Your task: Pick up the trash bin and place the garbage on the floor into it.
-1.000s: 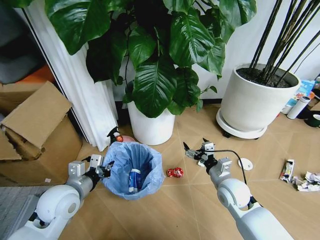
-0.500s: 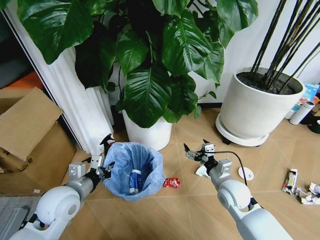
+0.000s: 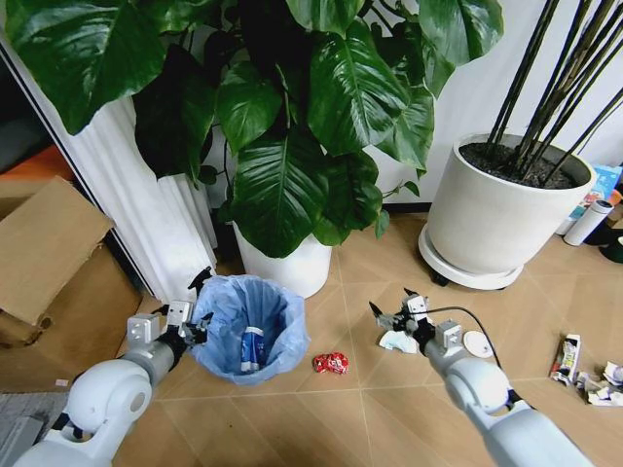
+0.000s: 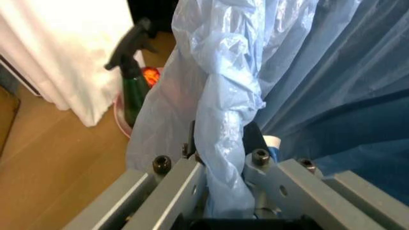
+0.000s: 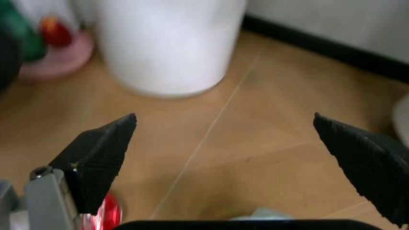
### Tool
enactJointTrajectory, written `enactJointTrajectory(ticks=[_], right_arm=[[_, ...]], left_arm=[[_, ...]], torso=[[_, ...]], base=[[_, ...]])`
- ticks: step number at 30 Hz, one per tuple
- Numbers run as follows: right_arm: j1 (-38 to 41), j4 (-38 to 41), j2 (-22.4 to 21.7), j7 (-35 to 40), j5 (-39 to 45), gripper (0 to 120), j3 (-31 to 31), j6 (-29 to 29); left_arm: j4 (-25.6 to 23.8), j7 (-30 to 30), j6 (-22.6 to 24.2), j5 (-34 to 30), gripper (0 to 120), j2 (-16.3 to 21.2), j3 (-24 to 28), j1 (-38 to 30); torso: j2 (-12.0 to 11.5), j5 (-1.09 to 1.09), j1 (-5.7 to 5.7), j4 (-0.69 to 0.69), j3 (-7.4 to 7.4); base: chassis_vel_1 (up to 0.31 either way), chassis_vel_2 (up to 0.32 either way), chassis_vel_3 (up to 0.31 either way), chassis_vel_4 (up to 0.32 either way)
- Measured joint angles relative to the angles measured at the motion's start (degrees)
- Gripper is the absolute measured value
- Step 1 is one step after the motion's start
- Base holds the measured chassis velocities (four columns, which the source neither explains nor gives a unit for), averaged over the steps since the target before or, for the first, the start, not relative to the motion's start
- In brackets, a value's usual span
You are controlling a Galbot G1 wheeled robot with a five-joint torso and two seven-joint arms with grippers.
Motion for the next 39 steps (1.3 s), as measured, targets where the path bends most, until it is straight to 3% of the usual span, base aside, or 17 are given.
enactJointTrajectory(ticks=[5,14,21,39], right_arm=[[3.30,-5.08,-2.48,-4.49,-0.78,100,-5.75,2.72],[7.66,-10.92,-1.83,-9.12,-3.80,100,-14.50,6.03],[12.78,-19.51,2.78,-11.27,-4.79,100,-21.06,6.86],[20.33,-37.32,14.50,-15.47,-8.27,100,-24.17,11.66]], left_arm=[[1.47,1.18,-0.12,-0.86,0,0.70,-0.93,-0.91],[1.74,1.39,-0.15,-1.26,0,0.60,-0.83,-1.41],[1.87,1.15,-0.15,-1.19,0,0.04,-0.14,-1.69],[2.94,0.93,-0.15,-1.22,0,0.11,0.45,-2.66]], torso=[[0.00,0.00,0.00,0.01,0.00],[0.00,0.00,0.00,0.00,0.00],[0.00,-0.01,0.00,0.01,0.01],[0.00,-0.02,0.00,0.00,0.01]], base=[[0.000,0.000,0.000,0.000],[0.000,0.000,0.000,0.000],[0.000,0.000,0.000,0.000],[0.000,0.000,0.000,0.000]])
